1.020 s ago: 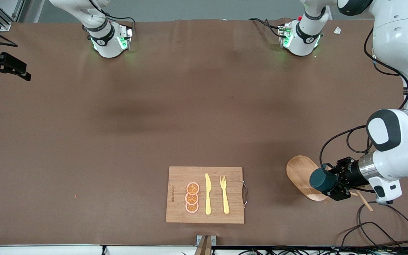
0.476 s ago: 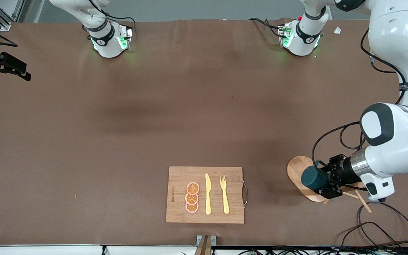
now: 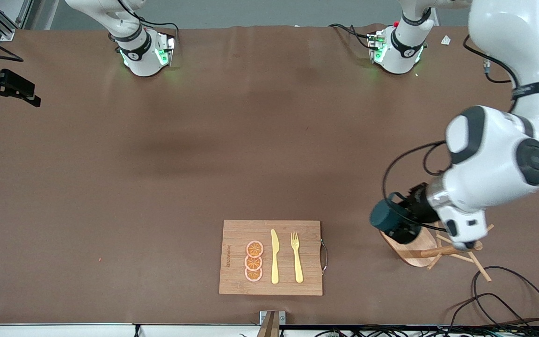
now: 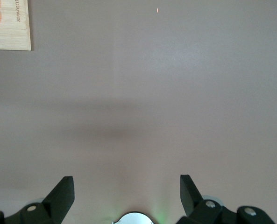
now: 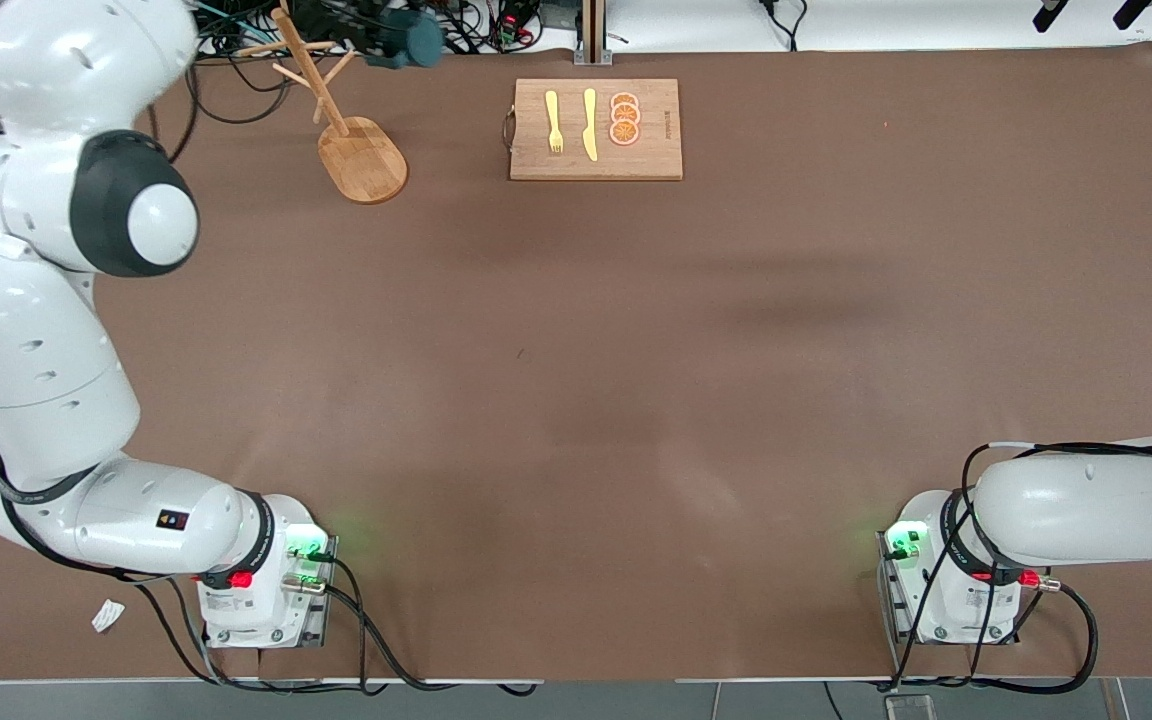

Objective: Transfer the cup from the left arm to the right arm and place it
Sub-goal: 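Lift the teal mug off the stand with the left gripper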

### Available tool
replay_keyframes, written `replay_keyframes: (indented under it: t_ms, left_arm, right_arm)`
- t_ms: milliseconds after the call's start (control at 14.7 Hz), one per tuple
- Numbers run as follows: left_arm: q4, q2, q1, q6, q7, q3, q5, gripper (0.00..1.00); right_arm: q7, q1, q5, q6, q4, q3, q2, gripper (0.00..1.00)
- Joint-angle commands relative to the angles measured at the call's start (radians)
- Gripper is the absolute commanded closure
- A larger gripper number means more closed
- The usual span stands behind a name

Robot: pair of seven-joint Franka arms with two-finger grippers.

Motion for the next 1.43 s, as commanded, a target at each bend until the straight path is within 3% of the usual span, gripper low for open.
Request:
replay_keyframes:
  t_ms: [0,204,612,1360]
  left_arm:
    - [-0.012,-0.013,-0.124,-0.005,-0.074,0.018,0.053,0.38]
    - [-0.012,0.000,-0.263,0.011,-0.143,0.021,0.223,0.38]
    - [-0.012,0.087,-0.477,0.165,-0.300,0.022,0.493,0.38]
    - [-0.015,0.368,-0.813,0.201,-0.795,0.025,1.356,0.40]
  right_arm:
    - [-0.008,-0.001,0.004,0.006,-0.019,-0.001,-0.026,0.00]
    - [-0.008,0.002,0.004,0.006,-0.019,-0.001,-0.026,0.00]
    - [-0.008,0.000,0.004,0.005,-0.019,-0.001,-0.026,0.00]
    - [-0.008,-0.001,0.002,0.000,-0.018,-0.001,-0.026,0.00]
